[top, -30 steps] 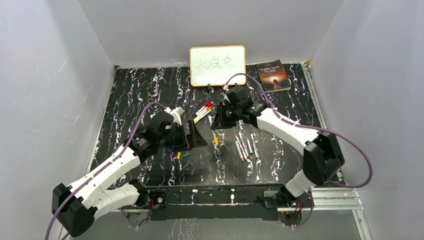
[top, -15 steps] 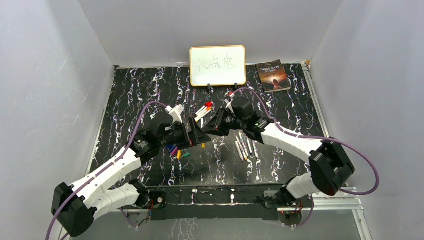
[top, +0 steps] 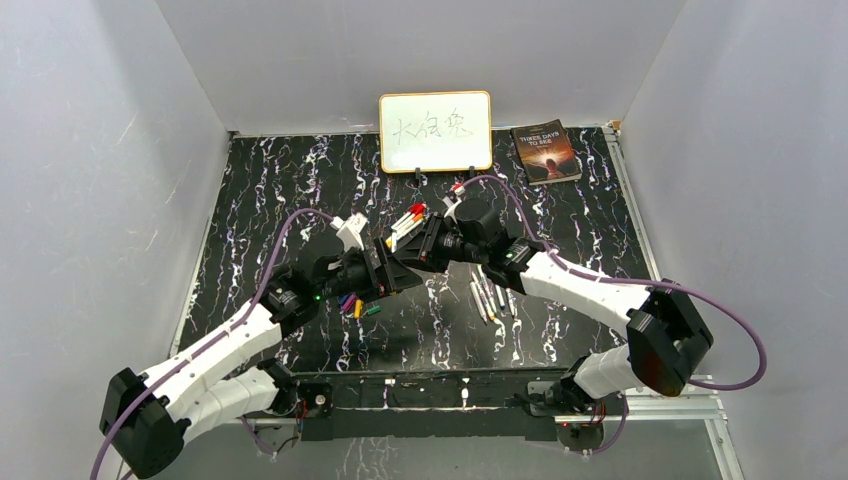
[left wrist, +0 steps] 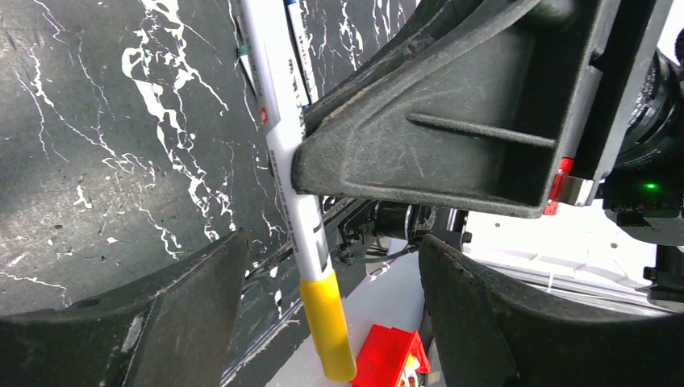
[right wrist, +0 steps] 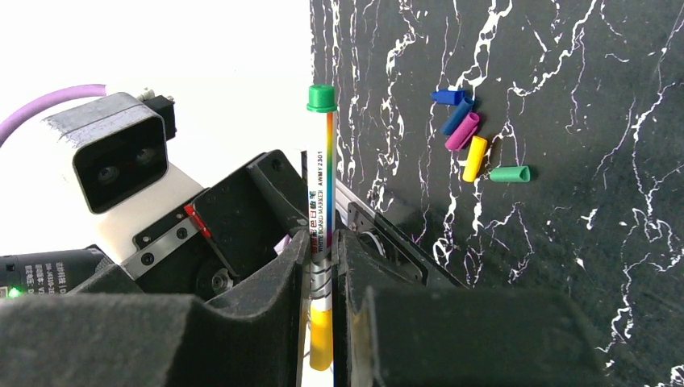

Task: Open the pen caps
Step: Open the pen cap from the pen.

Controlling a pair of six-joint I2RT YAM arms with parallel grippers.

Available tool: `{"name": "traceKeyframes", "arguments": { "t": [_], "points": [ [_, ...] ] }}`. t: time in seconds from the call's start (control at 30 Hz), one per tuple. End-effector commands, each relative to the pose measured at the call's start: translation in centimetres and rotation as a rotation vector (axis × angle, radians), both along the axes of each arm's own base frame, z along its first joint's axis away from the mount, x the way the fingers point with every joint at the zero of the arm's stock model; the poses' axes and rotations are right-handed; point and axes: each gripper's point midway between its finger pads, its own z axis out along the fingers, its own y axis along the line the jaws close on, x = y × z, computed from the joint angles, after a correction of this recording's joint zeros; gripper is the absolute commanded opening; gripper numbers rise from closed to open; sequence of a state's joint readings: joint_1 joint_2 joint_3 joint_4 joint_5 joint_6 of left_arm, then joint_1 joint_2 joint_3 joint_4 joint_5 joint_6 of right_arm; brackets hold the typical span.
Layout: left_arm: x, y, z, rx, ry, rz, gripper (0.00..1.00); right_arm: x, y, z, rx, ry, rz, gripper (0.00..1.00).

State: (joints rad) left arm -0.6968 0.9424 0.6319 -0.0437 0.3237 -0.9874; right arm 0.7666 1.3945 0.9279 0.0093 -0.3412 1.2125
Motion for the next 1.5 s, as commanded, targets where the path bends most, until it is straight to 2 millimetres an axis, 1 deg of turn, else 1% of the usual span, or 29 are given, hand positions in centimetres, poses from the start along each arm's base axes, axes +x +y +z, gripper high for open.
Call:
{"name": "traceKeyframes", "arguments": {
  "t": [0.0,0.07,0.13,0.3,0.5,0.53,0.57,0.6,0.63,0.67,0.87,1.0,1.07,1.13,1.37,1.47],
  "points": [
    [-0.3,-0.4,2.1,-0.065,-0.046,-0.009,0.73,1.2,0.9,3.7,0.071,-0.061,-0.053,0.0],
    [-0.4,-0.3,2.2,-0.067,-0.049,-0.003,0.72,1.3,1.0,3.8,0.069,-0.061,-0.065,0.0],
    [-0.4,-0.1,2.1,-0.069,-0.052,0.006,0.68,1.3,1.1,3.7,0.058,-0.055,-0.07,0.0],
    [-0.5,-0.2,2.0,-0.076,-0.043,0.005,0.5,0.9,1.1,3.6,0.049,-0.047,-0.092,0.0],
    [-0.6,-0.2,1.9,-0.071,-0.043,0.007,0.36,0.5,0.9,3.4,0.049,-0.039,-0.103,0.0],
    [-0.6,-0.2,1.8,-0.07,-0.043,0.008,0.3,0.5,0.8,3.5,0.048,-0.04,-0.106,0.0],
    [-0.7,-0.2,1.8,-0.068,-0.041,0.008,0.18,0.4,0.8,3.4,0.044,-0.038,-0.11,0.0],
    [-0.6,-0.2,1.8,-0.067,-0.04,0.009,0.1,0.4,0.6,3.3,0.041,-0.038,-0.114,0.0],
    [-0.7,-0.2,1.7,-0.063,-0.036,0.008,0.03,0.4,0.5,3.2,0.039,-0.037,-0.118,0.0],
    [-0.7,-0.2,1.6,-0.059,-0.031,0.007,0.0,0.3,0.4,3.2,0.039,-0.036,-0.121,0.0],
    [-1.0,-0.3,1.3,-0.05,-0.022,-0.004,0.0,0.1,0.3,3.0,0.034,-0.037,-0.113,0.0],
    [-1.1,-0.3,1.2,-0.05,-0.023,-0.01,0.0,-0.2,0.4,2.4,0.014,-0.023,-0.1,0.23],
    [-1.1,-0.4,1.2,-0.048,-0.022,-0.015,0.0,-0.4,0.5,2.3,0.01,-0.02,-0.095,0.29],
    [-1.1,-0.5,1.2,-0.047,-0.02,-0.02,0.0,-0.5,0.9,2.2,0.005,-0.017,-0.087,0.32],
    [-1.0,-0.9,1.1,-0.038,-0.015,-0.036,0.0,-1.8,3.2,2.0,-0.012,-0.022,-0.036,0.32],
    [-1.0,-0.9,1.1,-0.034,-0.016,-0.036,0.0,-2.5,4.0,1.6,-0.025,-0.021,-0.016,0.24]
  ]
}}
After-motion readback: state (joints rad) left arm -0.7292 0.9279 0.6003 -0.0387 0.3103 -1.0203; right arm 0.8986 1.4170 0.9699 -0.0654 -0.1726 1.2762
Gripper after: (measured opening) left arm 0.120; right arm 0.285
